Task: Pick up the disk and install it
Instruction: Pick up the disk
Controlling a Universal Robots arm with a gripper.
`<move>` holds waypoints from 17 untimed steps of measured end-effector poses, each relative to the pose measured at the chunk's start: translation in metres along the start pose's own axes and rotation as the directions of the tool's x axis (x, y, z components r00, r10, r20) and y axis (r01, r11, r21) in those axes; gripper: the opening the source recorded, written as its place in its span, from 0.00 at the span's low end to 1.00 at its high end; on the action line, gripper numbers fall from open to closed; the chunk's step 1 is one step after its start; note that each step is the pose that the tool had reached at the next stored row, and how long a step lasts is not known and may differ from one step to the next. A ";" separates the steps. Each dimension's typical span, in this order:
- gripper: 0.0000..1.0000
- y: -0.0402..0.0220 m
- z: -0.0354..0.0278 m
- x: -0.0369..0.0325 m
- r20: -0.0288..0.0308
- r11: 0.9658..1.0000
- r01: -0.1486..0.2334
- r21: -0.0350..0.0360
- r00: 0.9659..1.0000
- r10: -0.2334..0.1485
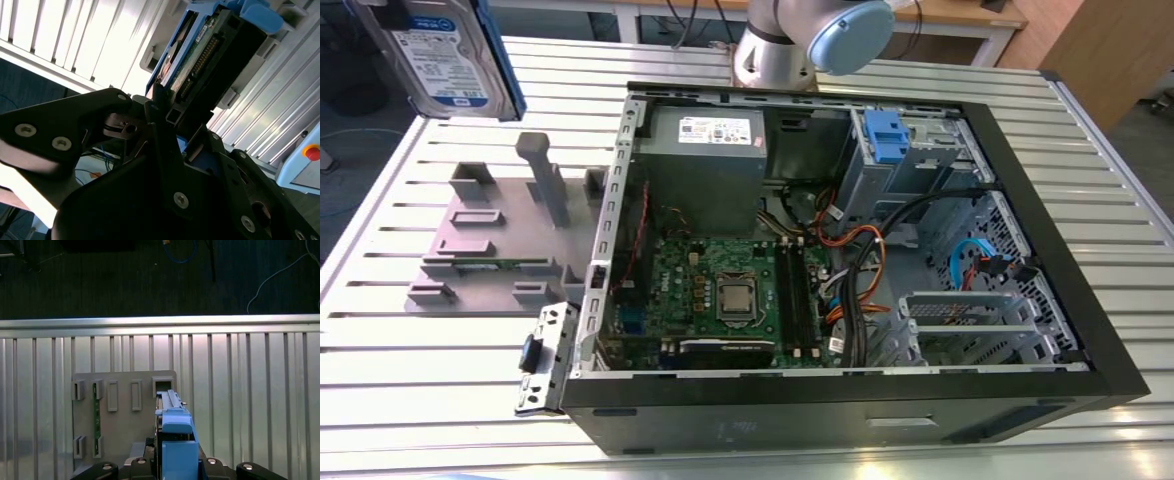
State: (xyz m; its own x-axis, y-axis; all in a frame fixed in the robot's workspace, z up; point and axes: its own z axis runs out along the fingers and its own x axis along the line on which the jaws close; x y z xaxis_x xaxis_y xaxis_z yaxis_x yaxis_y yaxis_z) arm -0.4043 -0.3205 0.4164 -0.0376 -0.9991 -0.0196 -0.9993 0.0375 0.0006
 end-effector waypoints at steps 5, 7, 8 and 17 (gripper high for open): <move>0.36 0.0000 -0.0013 0.0000 0.000 1.000 0.000 0.000 1.000 0.000; 0.36 0.0000 -0.0018 -0.0001 0.000 1.000 0.000 0.000 1.000 0.000; 0.36 0.0000 -0.0021 -0.0001 0.000 1.000 0.000 0.000 1.000 0.000; 0.36 0.0000 -0.0045 -0.0001 0.000 1.000 0.000 0.000 1.000 0.000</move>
State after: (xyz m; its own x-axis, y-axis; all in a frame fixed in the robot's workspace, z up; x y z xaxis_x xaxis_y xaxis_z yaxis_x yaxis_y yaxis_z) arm -0.4043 -0.3205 0.4209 -0.0376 -0.9991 -0.0197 -0.9993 0.0376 0.0005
